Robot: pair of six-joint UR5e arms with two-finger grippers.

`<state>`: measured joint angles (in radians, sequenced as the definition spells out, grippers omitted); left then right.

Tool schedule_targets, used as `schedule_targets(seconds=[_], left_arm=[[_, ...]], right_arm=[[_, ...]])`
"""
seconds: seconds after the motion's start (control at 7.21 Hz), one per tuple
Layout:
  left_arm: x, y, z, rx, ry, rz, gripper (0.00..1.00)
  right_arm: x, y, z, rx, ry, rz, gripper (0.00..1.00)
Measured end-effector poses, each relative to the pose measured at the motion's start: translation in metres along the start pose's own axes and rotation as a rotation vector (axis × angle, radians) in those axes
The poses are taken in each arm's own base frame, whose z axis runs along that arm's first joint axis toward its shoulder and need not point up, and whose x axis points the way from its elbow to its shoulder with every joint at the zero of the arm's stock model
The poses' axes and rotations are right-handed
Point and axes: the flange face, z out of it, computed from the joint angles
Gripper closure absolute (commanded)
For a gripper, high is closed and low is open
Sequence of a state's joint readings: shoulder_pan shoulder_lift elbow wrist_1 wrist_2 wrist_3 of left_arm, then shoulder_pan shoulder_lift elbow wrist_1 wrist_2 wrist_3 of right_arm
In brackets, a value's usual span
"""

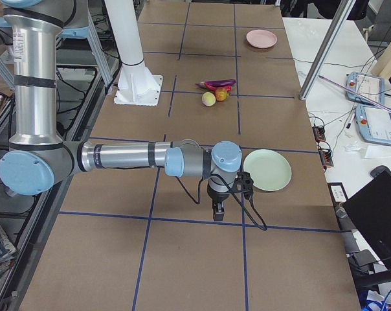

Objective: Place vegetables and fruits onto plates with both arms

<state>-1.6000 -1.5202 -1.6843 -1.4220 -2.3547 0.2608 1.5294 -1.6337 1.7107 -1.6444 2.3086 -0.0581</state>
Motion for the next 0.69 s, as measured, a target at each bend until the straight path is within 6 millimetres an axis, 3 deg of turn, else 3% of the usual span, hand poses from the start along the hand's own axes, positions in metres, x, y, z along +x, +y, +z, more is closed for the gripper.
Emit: schedule_targets(seconds=[0.42, 0.69], left_arm=[[0.002, -0.001, -0.002, 0.004, -0.001, 0.007, 0.0], [0.009, -0.005, -0.003, 0.005, -0.003, 0.018, 0.0]], right_arm=[[-0.002, -0.003, -0.002, 0.005, 0.0, -0.006, 0.0], [-0.02, -0.009, -0.013, 0.027, 0.001, -0.041, 0.0]])
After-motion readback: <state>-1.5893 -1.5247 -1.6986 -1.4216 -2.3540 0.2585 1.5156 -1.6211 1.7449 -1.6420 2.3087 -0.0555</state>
